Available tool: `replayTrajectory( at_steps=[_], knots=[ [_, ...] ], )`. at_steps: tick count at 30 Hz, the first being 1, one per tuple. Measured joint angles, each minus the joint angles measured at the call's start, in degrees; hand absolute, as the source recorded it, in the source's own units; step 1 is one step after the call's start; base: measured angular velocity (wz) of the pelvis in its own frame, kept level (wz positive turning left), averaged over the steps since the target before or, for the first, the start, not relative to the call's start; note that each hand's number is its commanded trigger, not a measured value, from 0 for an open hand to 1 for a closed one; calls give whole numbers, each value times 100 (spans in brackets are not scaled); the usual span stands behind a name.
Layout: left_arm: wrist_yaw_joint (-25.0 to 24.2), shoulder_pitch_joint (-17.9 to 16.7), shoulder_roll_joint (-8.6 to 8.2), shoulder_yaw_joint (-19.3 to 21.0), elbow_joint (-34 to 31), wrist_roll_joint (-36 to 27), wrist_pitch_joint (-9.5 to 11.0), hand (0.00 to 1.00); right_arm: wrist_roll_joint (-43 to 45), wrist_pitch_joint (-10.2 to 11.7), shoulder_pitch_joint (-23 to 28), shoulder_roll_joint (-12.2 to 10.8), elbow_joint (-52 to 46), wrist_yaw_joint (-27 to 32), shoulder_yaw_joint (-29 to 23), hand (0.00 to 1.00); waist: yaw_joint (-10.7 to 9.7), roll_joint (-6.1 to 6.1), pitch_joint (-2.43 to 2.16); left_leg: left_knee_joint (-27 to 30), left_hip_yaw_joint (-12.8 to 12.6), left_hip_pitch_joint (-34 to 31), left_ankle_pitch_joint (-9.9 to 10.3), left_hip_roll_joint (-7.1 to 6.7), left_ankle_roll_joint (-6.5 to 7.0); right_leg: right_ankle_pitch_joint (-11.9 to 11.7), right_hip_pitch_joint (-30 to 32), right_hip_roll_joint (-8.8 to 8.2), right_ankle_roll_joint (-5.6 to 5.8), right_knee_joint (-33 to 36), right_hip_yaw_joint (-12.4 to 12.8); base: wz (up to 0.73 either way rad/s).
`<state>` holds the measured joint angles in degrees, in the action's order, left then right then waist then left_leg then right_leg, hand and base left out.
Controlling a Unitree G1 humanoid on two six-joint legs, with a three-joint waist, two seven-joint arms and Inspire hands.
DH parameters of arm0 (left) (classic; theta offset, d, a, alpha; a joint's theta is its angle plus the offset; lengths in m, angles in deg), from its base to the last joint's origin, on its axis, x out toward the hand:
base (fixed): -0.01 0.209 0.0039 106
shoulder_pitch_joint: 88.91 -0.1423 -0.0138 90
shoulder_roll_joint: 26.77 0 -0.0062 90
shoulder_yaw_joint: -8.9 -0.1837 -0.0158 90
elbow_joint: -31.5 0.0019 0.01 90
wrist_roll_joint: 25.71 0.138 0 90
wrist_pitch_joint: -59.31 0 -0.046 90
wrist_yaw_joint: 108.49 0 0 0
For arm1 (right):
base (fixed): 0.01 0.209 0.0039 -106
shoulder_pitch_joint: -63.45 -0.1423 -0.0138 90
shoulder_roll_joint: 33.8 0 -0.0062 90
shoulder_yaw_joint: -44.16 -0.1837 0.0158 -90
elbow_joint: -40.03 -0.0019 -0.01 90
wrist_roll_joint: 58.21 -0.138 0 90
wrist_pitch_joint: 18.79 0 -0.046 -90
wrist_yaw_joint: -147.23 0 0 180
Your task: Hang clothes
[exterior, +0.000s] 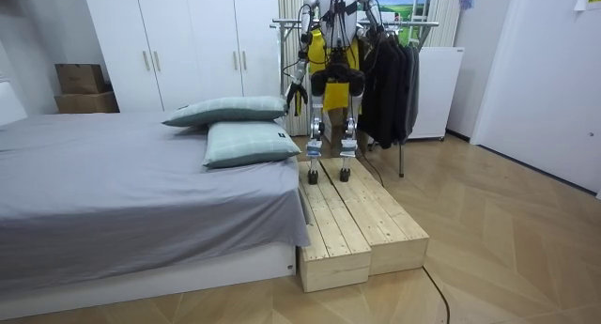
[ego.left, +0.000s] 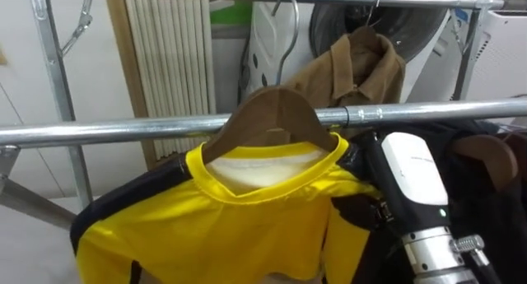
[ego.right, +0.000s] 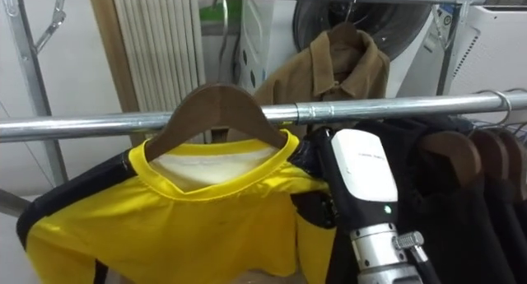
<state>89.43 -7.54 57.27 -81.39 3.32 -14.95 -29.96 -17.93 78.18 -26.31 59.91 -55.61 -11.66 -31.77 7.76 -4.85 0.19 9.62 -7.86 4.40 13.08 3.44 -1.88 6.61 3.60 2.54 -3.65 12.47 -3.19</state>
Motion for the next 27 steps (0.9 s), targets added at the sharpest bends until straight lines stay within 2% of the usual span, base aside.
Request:
replayTrajectory(
  at_steps=[2,6,15,20,24,27],
  knots=[
    [0,21,0,0,-5,0,0,0,1,55,9,0,0,0,0,100,-2,2,31,-5,8,22,0,1,0,-1,-39,-2,1,-29,-2,3],
    [-24,24,0,-1,-12,5,0,0,1,167,37,0,0,0,4,100,-6,7,38,-11,25,20,0,7,0,-18,-64,4,3,-82,-14,0],
    [-74,7,1,-1,1,4,9,0,5,230,126,-1,71,-4,50,100,4,28,38,-17,36,65,-1,18,1,-19,-131,13,2,-117,-16,0],
    [-75,-28,-2,-8,0,-8,9,0,-7,232,377,-24,144,-5,59,100,34,93,26,-27,35,133,0,23,1,-27,-246,34,5,-195,-26,2],
    [-91,-34,-21,-9,3,-1,9,0,-16,371,397,-117,494,59,66,100,32,161,-17,-28,35,137,0,25,1,-27,-262,35,4,-198,-81,3],
    [-91,-34,-34,-11,33,3,27,0,-18,439,513,-152,752,167,130,100,45,180,-24,-25,42,144,-1,26,1,-27,-282,28,5,-197,-151,6]
  ],
)
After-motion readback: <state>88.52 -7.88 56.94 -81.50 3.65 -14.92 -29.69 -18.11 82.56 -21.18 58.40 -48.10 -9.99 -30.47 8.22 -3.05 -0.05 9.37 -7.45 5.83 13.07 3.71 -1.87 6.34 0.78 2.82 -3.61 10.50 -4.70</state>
